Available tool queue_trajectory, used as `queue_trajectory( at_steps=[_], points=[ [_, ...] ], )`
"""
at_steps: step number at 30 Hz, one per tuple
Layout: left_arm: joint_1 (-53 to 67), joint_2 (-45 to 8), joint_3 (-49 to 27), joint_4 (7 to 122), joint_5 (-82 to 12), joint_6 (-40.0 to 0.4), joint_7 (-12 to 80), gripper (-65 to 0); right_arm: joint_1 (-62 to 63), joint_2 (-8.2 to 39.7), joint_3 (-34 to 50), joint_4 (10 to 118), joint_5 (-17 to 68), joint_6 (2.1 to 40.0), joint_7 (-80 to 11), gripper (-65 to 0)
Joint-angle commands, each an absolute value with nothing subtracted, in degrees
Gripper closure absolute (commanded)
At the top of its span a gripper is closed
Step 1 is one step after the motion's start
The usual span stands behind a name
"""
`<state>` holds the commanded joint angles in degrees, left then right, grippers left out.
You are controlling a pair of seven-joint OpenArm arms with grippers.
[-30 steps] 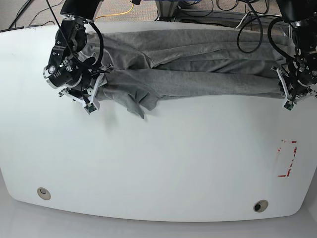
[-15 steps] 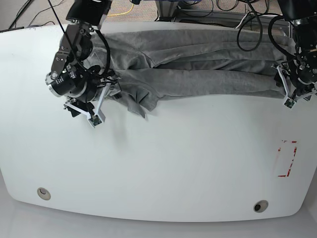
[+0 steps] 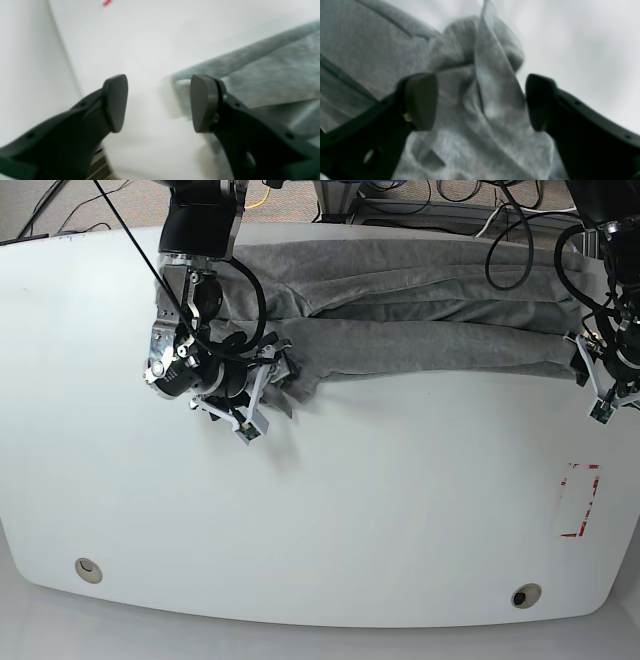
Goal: Layout the t-shirt on the table in an organized manner, then fold the t-shirt properly
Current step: 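Move the right gripper to the folded strip's end and grasp the fabric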
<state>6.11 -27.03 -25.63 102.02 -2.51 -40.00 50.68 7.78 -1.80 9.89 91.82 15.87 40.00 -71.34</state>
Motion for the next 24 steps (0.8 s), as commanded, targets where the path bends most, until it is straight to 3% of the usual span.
queue_trajectory(
  at_steps=[2,4,8,19,24],
  points=[
    [5.6,-27.1,-25.6,102.0,-2.5,-40.0,50.7,-37.1,7.9,-1.7,9.9,90.7,15.9,40.0,-70.7,-30.1],
    [5.2,-27.1,-25.7,102.0,-2.5,-40.0,50.7,-37.1,8.6,-1.7,9.9,90.2,15.9,40.0,-70.5,-19.5],
    [5.2,-27.3,-25.7,102.0,-2.5,-40.0,50.7,-37.1,8.7,-1.8,9.9,91.1,15.9,40.0,-70.8,-8.1],
    [5.1,-27.1,-25.6,101.7,-2.5,-40.0,50.5,-37.1,7.8,-3.6,9.8,103.0,16.3,40.0,-78.6,-6.7],
    [5.1,-27.1,-25.5,100.5,-2.5,-40.0,50.5,-37.1,6.1,-2.9,9.9,105.8,24.5,40.0,-80.0,-6.5]
  ],
)
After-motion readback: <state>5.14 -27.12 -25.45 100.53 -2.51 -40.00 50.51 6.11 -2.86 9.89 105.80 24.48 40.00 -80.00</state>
